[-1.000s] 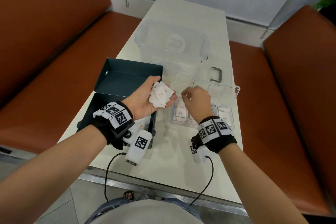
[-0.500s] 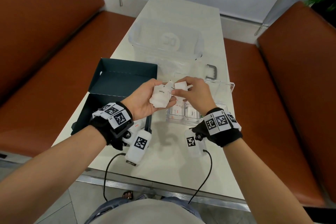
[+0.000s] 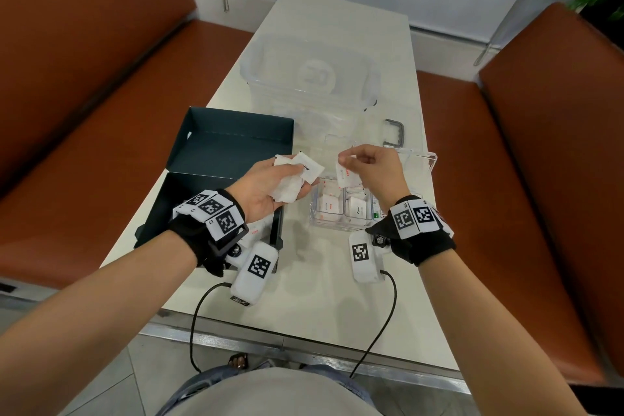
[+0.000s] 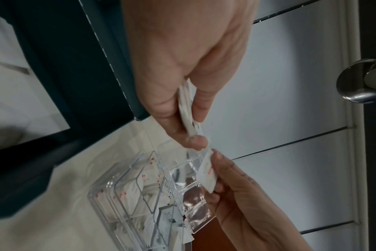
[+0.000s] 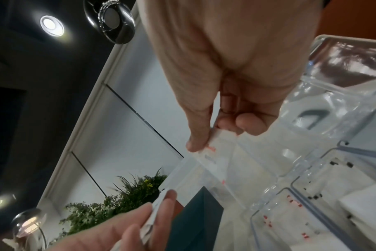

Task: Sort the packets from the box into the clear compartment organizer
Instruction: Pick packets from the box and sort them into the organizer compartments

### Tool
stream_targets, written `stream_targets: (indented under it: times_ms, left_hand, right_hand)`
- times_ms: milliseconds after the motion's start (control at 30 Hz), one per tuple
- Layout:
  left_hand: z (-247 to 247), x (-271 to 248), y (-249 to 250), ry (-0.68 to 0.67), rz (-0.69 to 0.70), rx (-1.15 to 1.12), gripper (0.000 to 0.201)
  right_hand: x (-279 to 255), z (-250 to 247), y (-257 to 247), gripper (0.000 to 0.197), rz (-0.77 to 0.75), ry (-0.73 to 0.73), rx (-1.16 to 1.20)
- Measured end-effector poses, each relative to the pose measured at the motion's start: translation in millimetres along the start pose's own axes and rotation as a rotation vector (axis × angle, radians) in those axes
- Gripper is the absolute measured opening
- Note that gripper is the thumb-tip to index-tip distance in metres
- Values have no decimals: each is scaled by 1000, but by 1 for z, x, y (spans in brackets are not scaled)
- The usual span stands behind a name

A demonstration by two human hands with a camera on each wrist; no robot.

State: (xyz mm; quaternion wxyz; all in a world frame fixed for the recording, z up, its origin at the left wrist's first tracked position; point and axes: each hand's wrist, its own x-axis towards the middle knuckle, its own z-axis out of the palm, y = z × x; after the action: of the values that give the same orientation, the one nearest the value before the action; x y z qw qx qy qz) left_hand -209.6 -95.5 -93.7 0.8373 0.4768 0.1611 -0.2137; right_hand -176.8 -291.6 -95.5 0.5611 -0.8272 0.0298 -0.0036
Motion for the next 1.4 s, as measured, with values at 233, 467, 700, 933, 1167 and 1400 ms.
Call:
stream_targets:
  times_ms: [233,467,700,933,1167,1400]
  left_hand:
    - [-5,-2,2,-9,-7,-25,27]
    - [-3,-2,1,-7,-11,-24,33]
    - [-6,0,0,-4,-28,-28,31]
    - [-4,2,3,-2,-91,-80,31]
    - [4,2,1,-23,-85,59,28]
    - [30,1,-5,-130,-18,323,27]
  right_hand:
    - [3,11,16,15,32,-90,-300]
    - [5,29,31,12,-11,-190,-663]
    - [-1,38,35,21,-118,-232,-950]
    - [-7,29,19,14,-168,-77,-706]
    - [-13,10,-14,18,-186,17,-344]
    - [-13,-13,-23,30,-127,-257,-364]
